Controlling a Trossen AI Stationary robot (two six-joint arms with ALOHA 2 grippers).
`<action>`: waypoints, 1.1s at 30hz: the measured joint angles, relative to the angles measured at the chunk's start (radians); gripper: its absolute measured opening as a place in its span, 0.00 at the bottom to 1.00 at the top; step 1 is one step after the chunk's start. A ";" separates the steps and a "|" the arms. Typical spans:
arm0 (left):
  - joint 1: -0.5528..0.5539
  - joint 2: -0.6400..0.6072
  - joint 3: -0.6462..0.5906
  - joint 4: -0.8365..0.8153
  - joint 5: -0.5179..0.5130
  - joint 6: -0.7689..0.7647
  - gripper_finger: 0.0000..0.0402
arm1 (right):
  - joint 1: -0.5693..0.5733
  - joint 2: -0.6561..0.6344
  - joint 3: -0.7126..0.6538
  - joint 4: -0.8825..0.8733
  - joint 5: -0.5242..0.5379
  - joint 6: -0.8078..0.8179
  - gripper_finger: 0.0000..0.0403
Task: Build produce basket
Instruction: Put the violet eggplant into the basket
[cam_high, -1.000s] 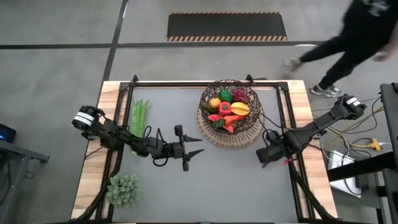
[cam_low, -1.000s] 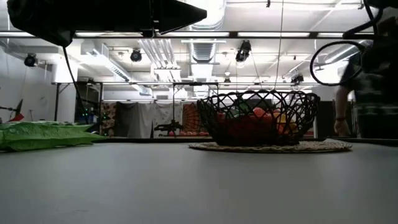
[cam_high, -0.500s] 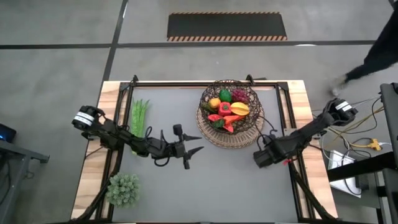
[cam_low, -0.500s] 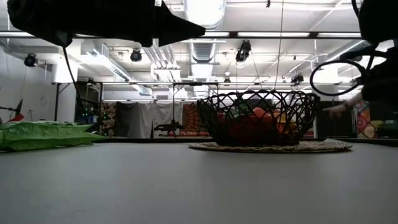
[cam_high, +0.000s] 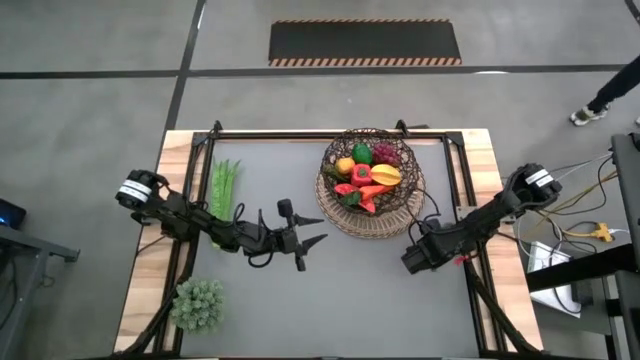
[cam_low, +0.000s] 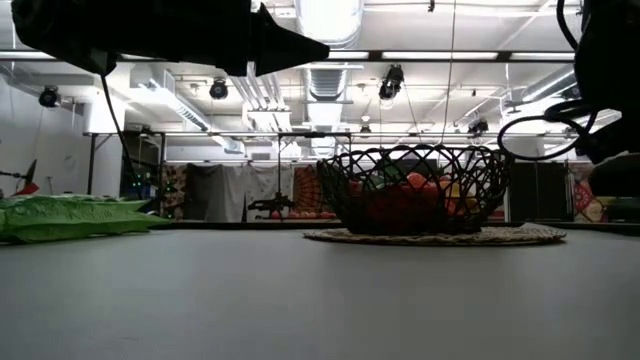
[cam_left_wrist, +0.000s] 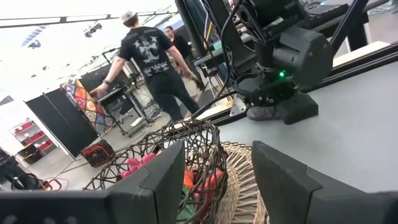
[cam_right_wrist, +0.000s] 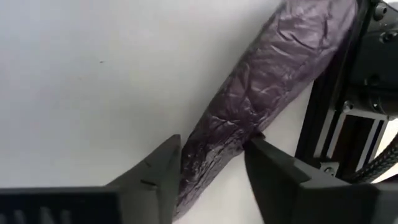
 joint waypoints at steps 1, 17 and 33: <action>0.000 0.000 0.000 0.000 0.000 0.000 0.42 | 0.000 0.003 0.003 0.000 0.001 -0.007 0.35; 0.000 0.000 0.000 0.001 0.001 -0.002 0.42 | 0.004 -0.005 0.122 0.022 0.053 -0.280 0.08; -0.002 0.000 0.025 0.014 0.379 -0.133 0.42 | 0.084 -0.121 0.158 0.691 0.269 -1.078 0.08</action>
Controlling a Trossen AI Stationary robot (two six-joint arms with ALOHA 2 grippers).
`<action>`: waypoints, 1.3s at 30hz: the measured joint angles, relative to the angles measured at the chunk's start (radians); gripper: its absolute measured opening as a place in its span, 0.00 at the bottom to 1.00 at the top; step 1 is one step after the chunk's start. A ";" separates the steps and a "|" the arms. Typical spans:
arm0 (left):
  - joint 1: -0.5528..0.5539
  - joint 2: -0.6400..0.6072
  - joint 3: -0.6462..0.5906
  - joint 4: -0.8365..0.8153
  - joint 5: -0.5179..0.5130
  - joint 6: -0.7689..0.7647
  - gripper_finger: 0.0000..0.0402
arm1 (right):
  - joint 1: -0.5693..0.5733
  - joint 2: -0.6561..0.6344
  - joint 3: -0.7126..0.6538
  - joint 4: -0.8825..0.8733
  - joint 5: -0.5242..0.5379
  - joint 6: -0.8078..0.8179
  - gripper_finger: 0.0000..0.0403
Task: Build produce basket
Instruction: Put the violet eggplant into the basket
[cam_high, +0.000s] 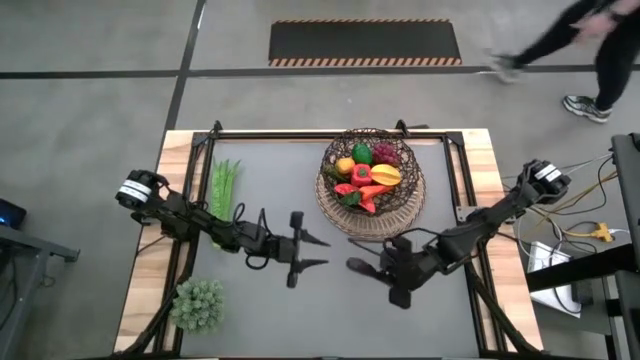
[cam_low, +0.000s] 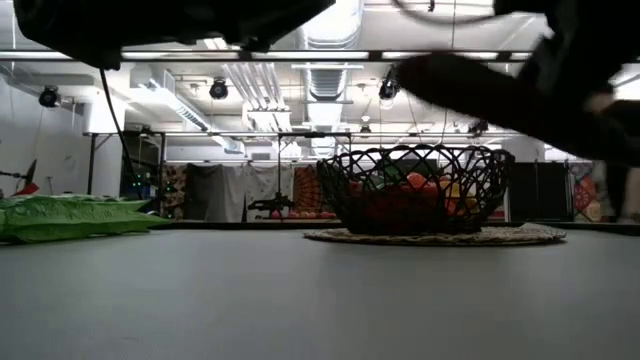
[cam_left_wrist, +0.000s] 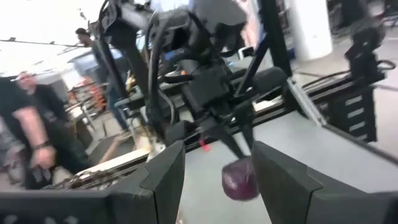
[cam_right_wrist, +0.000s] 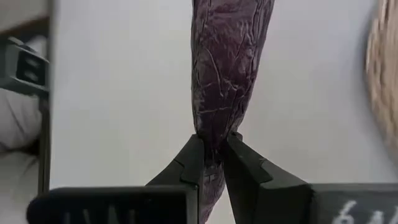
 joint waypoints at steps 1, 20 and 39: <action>0.000 0.000 0.004 0.000 0.011 -0.003 0.42 | 0.000 -0.011 -0.016 0.051 0.030 -0.065 0.08; -0.001 -0.001 0.025 0.042 0.054 -0.187 0.42 | -0.084 0.112 -0.323 1.486 0.263 -0.901 0.08; 0.030 0.068 0.034 0.055 0.008 -0.288 0.42 | -0.113 0.171 -0.295 1.559 0.259 -0.928 0.08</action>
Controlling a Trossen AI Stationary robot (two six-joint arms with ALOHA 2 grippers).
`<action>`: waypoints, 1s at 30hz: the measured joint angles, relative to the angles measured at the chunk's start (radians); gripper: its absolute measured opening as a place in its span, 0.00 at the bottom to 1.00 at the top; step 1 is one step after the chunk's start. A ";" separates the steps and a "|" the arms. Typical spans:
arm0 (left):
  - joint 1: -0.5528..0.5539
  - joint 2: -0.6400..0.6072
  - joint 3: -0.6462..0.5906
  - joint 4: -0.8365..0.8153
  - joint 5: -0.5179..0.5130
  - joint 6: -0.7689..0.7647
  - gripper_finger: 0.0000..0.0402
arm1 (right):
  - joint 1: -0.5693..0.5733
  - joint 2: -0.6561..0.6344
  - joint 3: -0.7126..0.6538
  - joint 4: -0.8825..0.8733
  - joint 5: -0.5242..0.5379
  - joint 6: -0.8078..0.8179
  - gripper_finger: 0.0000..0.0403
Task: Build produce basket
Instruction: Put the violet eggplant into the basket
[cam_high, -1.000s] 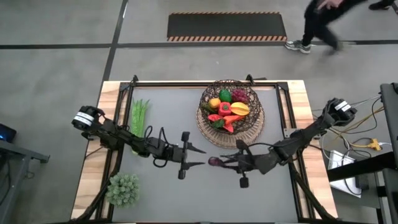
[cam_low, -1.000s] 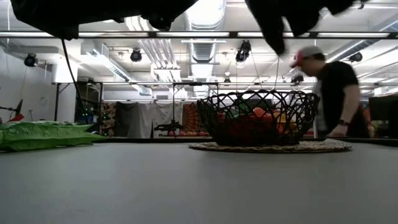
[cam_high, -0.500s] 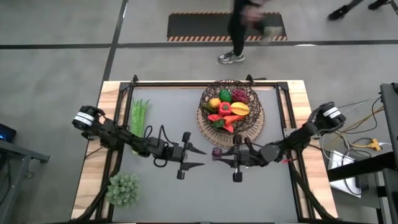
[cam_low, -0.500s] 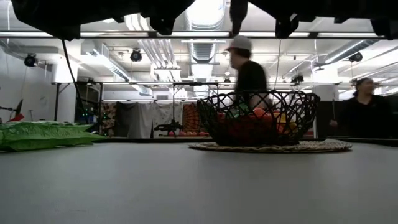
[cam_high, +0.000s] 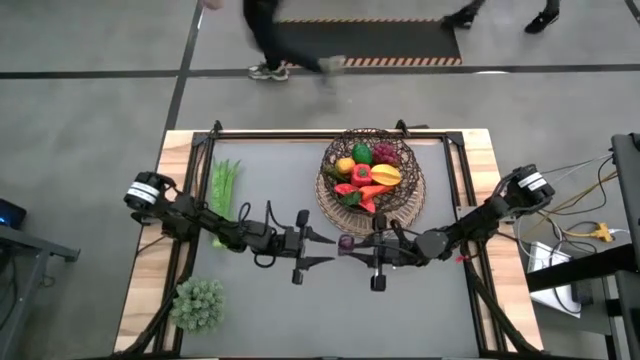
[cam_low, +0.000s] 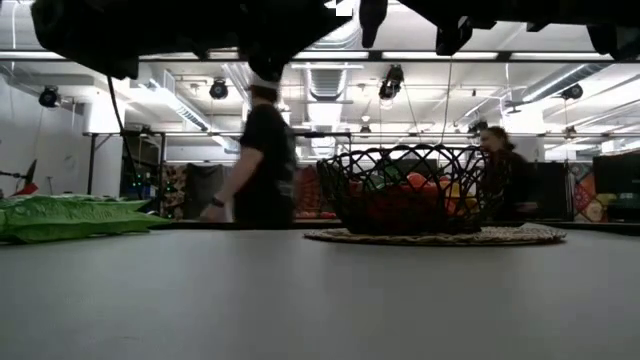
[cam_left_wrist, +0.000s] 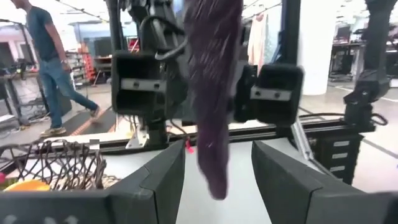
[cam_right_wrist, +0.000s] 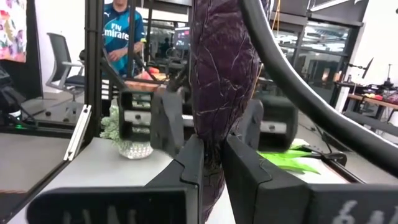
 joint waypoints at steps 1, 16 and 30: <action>0.002 0.013 0.004 0.004 0.000 -0.002 0.42 | 0.000 -0.002 0.000 0.000 -0.002 -0.001 0.08; 0.006 0.179 0.119 0.122 0.006 0.008 0.35 | 0.000 -0.002 0.000 0.000 -0.003 -0.009 0.08; 0.006 0.175 0.103 0.097 -0.018 0.008 0.06 | 0.000 -0.038 -0.002 -0.048 0.010 -0.016 0.33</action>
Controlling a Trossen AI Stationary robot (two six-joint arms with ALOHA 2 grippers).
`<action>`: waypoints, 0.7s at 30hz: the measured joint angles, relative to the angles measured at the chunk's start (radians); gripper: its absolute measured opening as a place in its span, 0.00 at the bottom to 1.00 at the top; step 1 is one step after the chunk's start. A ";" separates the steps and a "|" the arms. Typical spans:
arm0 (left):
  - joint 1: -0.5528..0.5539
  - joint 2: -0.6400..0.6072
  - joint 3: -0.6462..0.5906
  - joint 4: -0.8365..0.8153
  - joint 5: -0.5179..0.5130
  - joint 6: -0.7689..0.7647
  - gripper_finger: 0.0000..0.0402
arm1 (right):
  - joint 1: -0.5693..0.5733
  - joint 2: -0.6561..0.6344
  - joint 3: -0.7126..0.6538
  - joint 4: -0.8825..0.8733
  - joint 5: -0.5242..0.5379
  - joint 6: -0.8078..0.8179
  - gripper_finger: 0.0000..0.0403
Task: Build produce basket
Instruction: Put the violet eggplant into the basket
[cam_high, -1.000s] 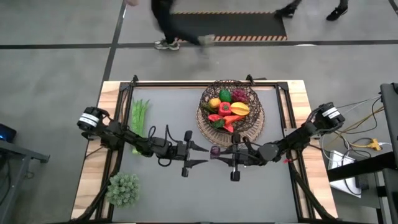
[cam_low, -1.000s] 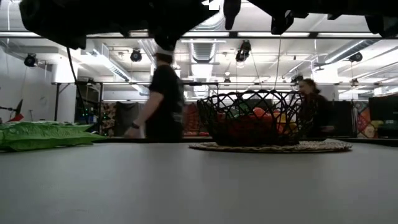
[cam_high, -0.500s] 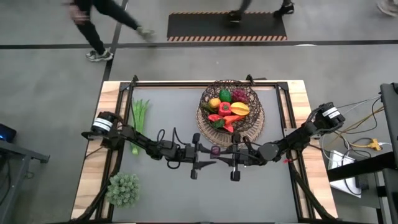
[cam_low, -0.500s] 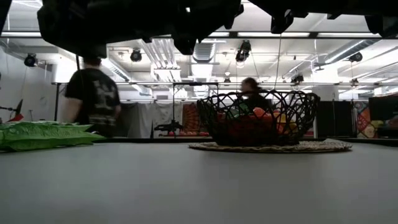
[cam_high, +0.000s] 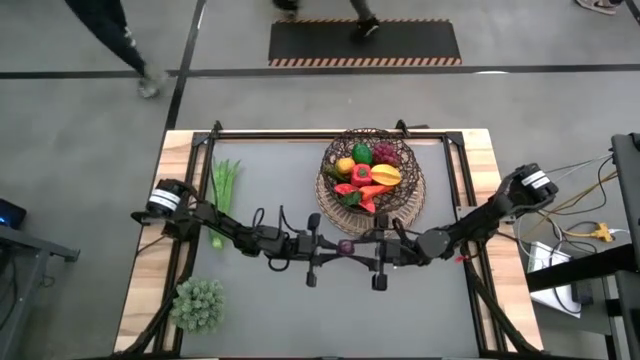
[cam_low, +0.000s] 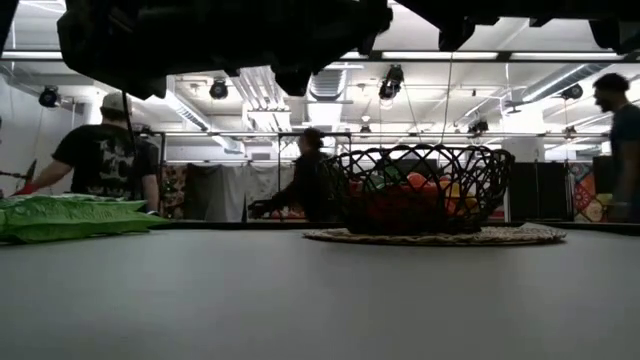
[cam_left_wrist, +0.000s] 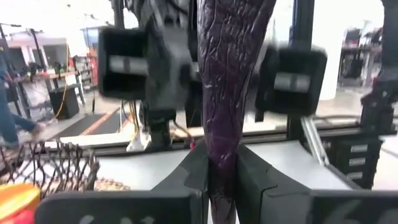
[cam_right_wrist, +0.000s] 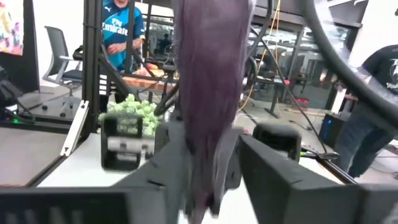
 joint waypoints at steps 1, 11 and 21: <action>0.000 0.000 0.000 -0.014 -0.001 -0.001 0.06 | 0.000 -0.015 0.000 -0.015 0.000 0.007 0.37; 0.000 0.000 -0.002 -0.123 -0.043 -0.033 0.06 | 0.000 -0.139 0.048 -0.208 -0.001 0.036 0.64; 0.000 0.000 -0.002 -0.142 -0.056 -0.035 0.06 | 0.000 -0.136 0.092 -0.257 -0.004 -0.010 0.53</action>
